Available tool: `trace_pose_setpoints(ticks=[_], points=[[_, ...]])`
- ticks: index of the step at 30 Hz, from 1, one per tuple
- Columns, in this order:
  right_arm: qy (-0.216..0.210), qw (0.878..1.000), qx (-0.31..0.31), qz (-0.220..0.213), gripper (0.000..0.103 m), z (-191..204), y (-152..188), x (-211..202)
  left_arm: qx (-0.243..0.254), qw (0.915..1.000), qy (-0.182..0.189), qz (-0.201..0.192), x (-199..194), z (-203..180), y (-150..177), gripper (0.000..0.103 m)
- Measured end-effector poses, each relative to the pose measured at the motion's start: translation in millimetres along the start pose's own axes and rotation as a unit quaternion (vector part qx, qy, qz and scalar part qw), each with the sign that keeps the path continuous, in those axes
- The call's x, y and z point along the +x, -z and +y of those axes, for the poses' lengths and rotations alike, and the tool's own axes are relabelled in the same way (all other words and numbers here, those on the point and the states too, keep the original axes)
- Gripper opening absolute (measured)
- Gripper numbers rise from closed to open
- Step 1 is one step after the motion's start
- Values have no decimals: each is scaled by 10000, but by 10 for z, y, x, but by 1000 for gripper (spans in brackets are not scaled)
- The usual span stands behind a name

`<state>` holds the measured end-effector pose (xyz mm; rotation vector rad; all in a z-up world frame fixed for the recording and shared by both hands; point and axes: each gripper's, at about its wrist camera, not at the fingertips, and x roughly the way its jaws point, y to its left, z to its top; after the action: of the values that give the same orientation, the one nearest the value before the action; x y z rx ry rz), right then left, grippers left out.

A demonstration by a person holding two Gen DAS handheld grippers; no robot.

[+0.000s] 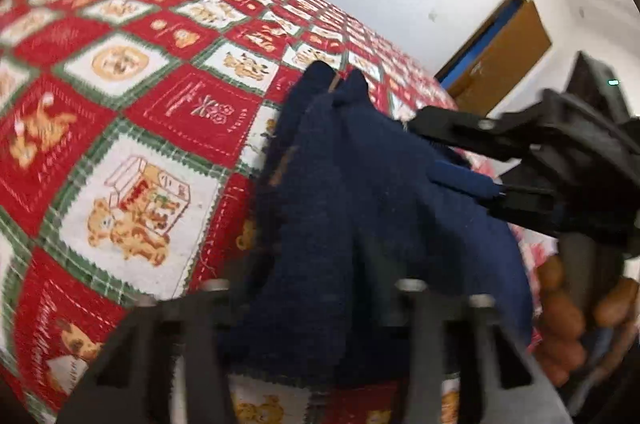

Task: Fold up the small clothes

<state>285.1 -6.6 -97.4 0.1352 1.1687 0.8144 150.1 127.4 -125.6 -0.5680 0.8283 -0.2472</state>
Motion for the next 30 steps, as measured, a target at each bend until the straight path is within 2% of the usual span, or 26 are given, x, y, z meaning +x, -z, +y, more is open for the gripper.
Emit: trace_pose_setpoints(ticks=[2,5,8,12,16,17,18,19,21,24,27,30], points=[[25,9995,-87,291,64,108,-130,198,-182,9996,205,-43,-18,51,8,27],[401,9962,-374,676,64,264,-249,509,17,9996,173,-201,-67,-54,46,25],[767,9912,-686,838,64,396,-310,718,156,9985,294,-429,-180,-153,73,23],[1181,9793,-1197,1127,66,484,-326,926,407,9963,313,-694,-271,-236,87,23],[1416,9649,-1832,1236,64,545,-242,975,262,9958,440,-760,-303,-174,107,22],[1508,9613,-1941,1245,58,562,-222,980,264,9958,448,-756,-311,-173,115,22],[1698,9569,-2016,1221,44,565,-213,979,291,9958,424,-758,-309,-183,115,22],[1811,9551,-2016,1196,38,551,-219,965,302,9958,410,-760,-306,-191,123,22],[1755,9584,-1926,1168,24,502,-244,918,344,9960,371,-733,-282,-227,131,22],[1305,9752,-1478,1009,15,341,-296,762,433,9957,352,-740,-299,-300,130,22],[677,9915,-907,641,14,129,-346,492,626,9938,415,-818,-356,-403,88,20],[215,9980,-556,210,14,-55,-361,91,1000,9898,491,-885,-425,-616,70,18]])
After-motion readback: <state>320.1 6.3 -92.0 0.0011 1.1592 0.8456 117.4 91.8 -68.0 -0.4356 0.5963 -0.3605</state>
